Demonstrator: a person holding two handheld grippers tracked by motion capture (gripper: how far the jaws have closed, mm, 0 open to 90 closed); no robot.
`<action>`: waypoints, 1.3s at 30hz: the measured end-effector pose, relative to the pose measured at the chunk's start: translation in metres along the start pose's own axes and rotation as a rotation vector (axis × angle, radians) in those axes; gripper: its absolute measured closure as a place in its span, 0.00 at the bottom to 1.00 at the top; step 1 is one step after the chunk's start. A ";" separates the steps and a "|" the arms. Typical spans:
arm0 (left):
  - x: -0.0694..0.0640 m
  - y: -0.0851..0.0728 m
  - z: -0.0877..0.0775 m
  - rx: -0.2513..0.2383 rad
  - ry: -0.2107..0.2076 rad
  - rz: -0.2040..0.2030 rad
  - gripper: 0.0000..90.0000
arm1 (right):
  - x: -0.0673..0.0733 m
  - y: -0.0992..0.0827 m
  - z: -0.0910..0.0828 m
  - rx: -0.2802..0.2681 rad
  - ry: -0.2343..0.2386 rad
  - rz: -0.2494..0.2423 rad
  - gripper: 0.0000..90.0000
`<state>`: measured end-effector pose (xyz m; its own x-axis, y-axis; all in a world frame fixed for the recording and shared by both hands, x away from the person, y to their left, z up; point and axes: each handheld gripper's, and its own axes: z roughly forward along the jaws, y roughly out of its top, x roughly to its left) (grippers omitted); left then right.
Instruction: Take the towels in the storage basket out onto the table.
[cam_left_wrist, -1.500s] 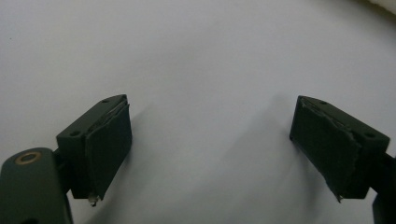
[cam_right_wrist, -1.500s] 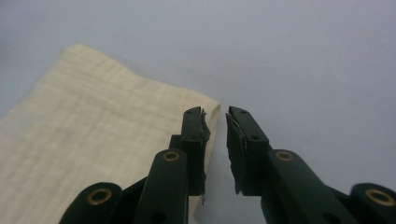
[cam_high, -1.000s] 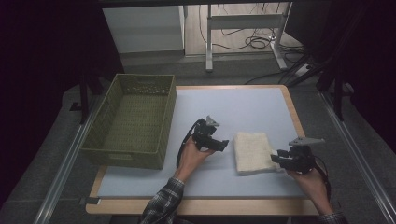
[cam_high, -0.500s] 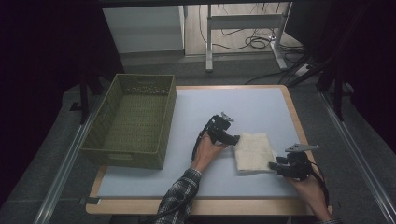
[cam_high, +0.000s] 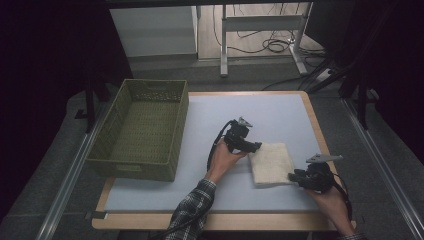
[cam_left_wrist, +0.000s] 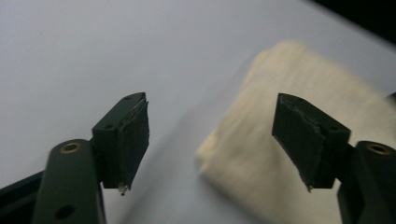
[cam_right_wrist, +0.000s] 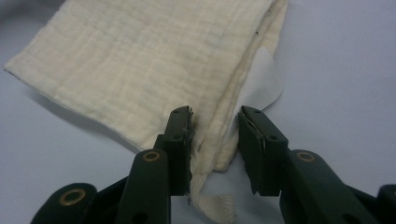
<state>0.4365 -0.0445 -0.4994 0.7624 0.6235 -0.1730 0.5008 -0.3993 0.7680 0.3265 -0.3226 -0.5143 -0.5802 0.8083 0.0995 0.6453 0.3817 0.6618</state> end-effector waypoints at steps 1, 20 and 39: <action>0.000 0.000 0.000 0.000 0.000 0.000 0.26 | 0.000 0.000 0.000 0.000 0.000 0.000 0.72; 0.008 -0.028 0.017 0.093 0.096 0.034 0.36 | 0.004 -0.001 0.001 -0.010 -0.024 -0.007 0.71; 0.005 -0.014 -0.013 0.048 0.025 0.086 0.93 | 0.004 0.016 -0.007 -0.019 0.087 0.031 0.92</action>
<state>0.4275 -0.0270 -0.5029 0.7933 0.6019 -0.0912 0.4531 -0.4838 0.7487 0.3313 -0.3159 -0.4982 -0.6016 0.7773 0.1840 0.6547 0.3478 0.6712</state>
